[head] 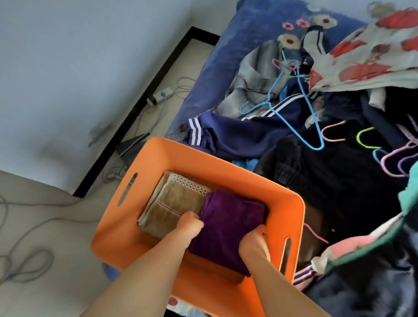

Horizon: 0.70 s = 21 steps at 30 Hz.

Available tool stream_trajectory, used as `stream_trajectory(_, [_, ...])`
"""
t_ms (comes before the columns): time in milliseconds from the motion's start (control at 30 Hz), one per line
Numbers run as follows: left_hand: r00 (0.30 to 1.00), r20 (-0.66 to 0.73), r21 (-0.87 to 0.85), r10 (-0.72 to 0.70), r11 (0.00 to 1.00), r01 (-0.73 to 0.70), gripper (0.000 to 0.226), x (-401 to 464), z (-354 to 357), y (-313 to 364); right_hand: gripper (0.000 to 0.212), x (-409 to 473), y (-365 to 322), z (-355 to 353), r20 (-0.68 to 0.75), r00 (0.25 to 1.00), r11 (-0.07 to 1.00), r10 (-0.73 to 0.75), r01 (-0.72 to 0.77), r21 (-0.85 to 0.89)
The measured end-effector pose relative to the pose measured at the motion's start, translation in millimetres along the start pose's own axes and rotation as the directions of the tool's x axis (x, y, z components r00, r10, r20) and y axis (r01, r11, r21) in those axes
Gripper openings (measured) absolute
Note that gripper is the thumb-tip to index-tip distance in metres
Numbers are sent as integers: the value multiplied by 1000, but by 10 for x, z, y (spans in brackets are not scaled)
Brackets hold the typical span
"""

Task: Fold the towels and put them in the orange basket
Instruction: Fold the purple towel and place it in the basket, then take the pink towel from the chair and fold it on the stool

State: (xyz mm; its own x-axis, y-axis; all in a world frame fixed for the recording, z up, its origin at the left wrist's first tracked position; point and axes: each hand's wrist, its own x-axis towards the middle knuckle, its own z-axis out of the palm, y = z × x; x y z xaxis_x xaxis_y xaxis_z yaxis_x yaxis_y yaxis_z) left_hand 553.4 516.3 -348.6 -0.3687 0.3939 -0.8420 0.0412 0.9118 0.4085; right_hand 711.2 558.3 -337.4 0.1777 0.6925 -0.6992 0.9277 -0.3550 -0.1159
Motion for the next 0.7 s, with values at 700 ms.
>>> stream_trajectory(700, [598,-515,569,615,766,-298,43,-2534,-2214,57,54,-2533,-1667,-1444,-40,247,196,-968,647,-737])
